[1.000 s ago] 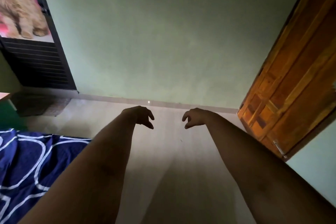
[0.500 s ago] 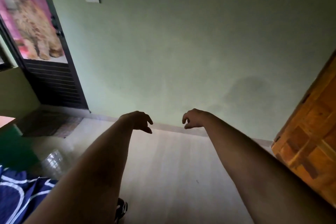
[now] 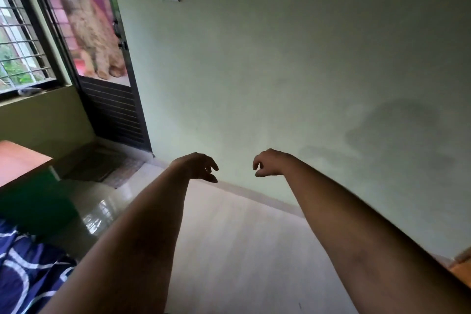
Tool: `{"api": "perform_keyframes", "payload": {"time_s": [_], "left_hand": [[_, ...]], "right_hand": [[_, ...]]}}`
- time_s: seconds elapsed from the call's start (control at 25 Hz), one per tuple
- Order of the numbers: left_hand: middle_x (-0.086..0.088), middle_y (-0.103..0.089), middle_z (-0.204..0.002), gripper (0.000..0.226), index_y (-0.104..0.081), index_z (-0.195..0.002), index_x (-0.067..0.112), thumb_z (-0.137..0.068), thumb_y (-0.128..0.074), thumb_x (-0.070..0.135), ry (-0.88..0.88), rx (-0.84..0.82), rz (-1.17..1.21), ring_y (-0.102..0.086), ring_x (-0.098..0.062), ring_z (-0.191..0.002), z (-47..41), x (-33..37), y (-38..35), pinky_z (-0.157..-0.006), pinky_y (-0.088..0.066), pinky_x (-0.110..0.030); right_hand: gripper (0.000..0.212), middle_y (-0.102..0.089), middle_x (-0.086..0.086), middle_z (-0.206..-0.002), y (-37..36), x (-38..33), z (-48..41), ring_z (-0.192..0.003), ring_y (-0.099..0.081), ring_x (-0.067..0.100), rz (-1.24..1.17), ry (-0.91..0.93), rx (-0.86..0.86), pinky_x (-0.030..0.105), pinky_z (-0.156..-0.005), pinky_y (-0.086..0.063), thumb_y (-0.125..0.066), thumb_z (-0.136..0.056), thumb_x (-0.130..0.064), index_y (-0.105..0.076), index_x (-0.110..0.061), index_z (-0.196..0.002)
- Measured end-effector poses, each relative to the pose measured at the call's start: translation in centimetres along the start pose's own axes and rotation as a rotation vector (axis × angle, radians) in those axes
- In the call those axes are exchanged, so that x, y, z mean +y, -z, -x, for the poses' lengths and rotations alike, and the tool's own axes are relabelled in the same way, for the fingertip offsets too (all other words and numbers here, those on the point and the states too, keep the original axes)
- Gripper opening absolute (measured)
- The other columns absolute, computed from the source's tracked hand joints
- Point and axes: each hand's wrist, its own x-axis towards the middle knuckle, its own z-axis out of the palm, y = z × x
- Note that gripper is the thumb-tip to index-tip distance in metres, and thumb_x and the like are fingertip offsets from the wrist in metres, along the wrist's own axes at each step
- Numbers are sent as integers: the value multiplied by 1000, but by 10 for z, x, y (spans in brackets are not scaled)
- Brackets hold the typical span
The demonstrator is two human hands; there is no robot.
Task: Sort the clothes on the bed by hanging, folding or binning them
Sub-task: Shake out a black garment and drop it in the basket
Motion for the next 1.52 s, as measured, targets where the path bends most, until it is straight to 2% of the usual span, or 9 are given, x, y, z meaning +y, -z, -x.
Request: {"api": "perform_keyframes", "payload": {"time_s": [0.28,0.56,0.72,0.92,1.08,1.12,1.28,1.44,1.52], "left_hand": [[13,-64,-116,53,-60,-123,34,-75,-74,52,119,27,3,-57,-11,-105,-96,-116,39,-97,-46,-32],[9,-63,-123,56,-56,-129,34,-78,-72,52,283,46,16,-59,-14,-108,-149,-270,115,-100,-47,-35],[7,-61,-125,56,-54,-132,28,-82,-71,45,385,85,53,-58,-16,-112,-141,-336,129,-99,-46,-31],[11,-65,-115,49,-60,-124,35,-78,-71,48,563,139,77,-61,-13,-104,-119,-431,144,-87,-48,-25],[16,-68,-102,46,-64,-101,48,-57,-67,60,801,253,160,-65,-10,-89,-106,-506,161,-85,-53,-27],[15,-68,-102,49,-65,-104,44,-57,-68,59,847,267,193,-65,-12,-90,-105,-523,168,-87,-52,-28],[5,-61,-125,46,-58,-127,25,-85,-66,43,964,243,200,-58,-19,-114,-99,-575,200,-98,-42,-28],[0,-65,-121,38,-64,-117,28,-82,-72,38,1057,334,320,-60,-18,-104,-87,-619,206,-94,-46,-28],[-2,-63,-123,38,-63,-120,22,-85,-70,32,1114,344,404,-59,-20,-110,-72,-632,202,-98,-44,-28]], "right_hand": [[31,-58,-3,-118,25,-21,-175,-106,-56,18,48,80,-24,32,-86,-49,-60,-85,-34,-62,-30,-115],[33,-61,-2,-115,81,-95,-357,-106,-57,18,28,195,-41,32,-90,-48,-64,-84,-33,-62,-26,-116],[35,-62,-1,-115,94,-157,-433,-106,-57,18,45,325,-54,30,-90,-48,-64,-86,-32,-61,-24,-119],[34,-63,2,-118,109,-252,-529,-107,-58,20,119,550,-82,27,-87,-45,-64,-88,-28,-62,-21,-120],[31,-64,1,-117,135,-329,-603,-102,-61,20,135,698,-95,24,-81,-46,-64,-89,-26,-62,-19,-119],[31,-64,0,-116,145,-350,-622,-106,-60,20,152,741,-99,23,-83,-43,-64,-89,-25,-61,-18,-120],[30,-65,1,-113,179,-430,-694,-106,-60,19,203,867,-103,25,-87,-45,-65,-87,-28,-63,-21,-116],[33,-64,1,-118,188,-505,-739,-109,-59,18,202,995,-89,22,-89,-44,-64,-88,-27,-62,-19,-119],[34,-63,2,-120,179,-551,-742,-110,-58,20,209,1099,-124,23,-91,-44,-64,-88,-26,-62,-17,-120]]}}
